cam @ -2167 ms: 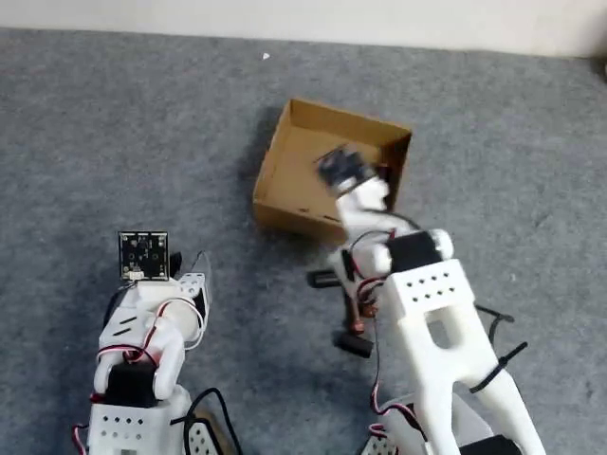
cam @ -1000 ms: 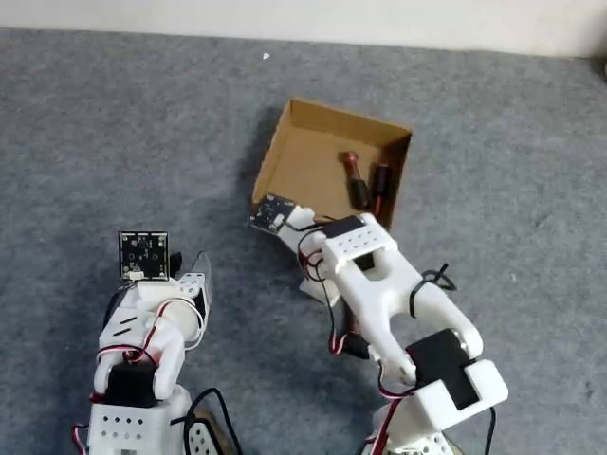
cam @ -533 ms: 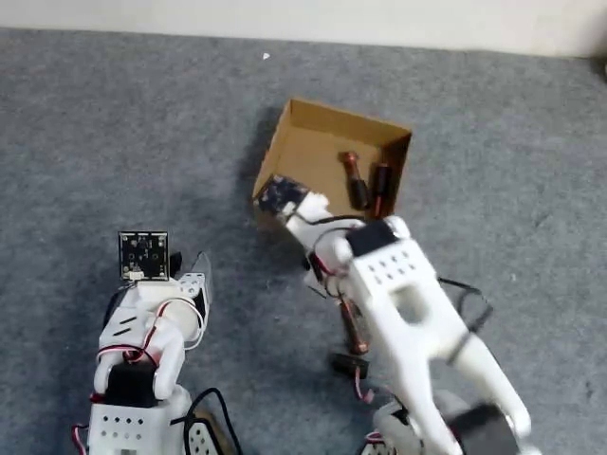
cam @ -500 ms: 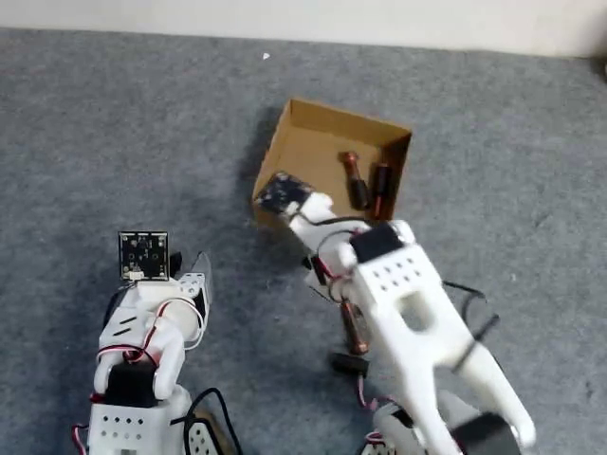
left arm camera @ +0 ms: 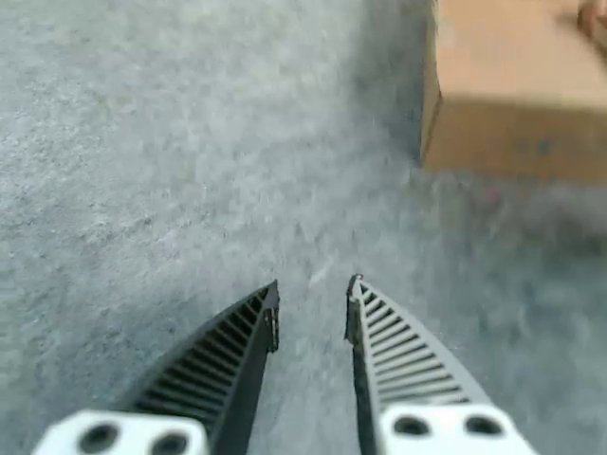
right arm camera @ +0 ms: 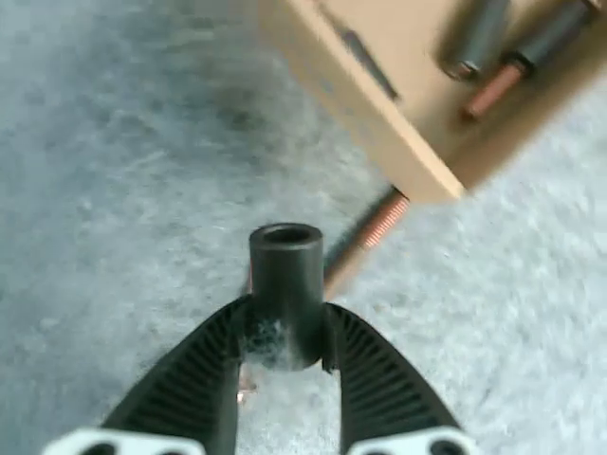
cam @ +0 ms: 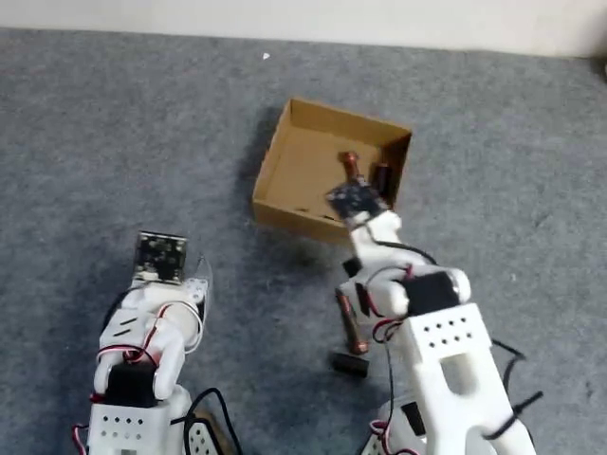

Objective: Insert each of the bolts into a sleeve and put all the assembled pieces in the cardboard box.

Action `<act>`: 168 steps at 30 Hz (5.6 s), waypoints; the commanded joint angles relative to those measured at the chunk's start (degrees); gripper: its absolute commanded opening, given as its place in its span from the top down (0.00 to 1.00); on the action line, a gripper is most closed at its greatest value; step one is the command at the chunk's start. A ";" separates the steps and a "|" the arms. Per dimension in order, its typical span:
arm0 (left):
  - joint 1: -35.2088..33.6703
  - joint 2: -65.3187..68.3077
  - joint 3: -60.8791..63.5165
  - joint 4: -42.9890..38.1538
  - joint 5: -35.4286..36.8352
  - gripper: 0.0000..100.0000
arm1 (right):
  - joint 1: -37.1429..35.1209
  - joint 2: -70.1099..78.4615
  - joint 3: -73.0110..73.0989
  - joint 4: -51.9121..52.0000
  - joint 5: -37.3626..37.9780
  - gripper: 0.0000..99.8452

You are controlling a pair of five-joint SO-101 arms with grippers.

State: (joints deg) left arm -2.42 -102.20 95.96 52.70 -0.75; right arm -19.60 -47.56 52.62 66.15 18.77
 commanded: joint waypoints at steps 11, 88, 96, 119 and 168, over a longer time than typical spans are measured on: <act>1.01 -1.80 -8.57 9.32 -5.98 0.85 | 19.12 -2.24 9.98 -21.93 -16.35 0.99; 44.88 107.91 -61.93 -25.32 17.93 0.91 | 35.82 -2.68 16.13 -36.35 -25.14 0.99; 43.74 114.42 -73.71 -7.91 22.15 0.87 | 35.74 -2.68 16.13 -36.35 -25.05 0.99; 42.77 100.09 -78.29 8.97 23.12 0.99 | 35.82 -2.68 16.22 -36.35 -25.05 0.99; 16.40 78.55 -49.98 6.59 93.36 0.77 | 35.91 -2.68 16.22 -36.35 -25.05 0.99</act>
State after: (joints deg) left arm 13.05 -21.32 46.99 60.00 92.97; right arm 15.74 -48.09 69.32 31.52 -6.11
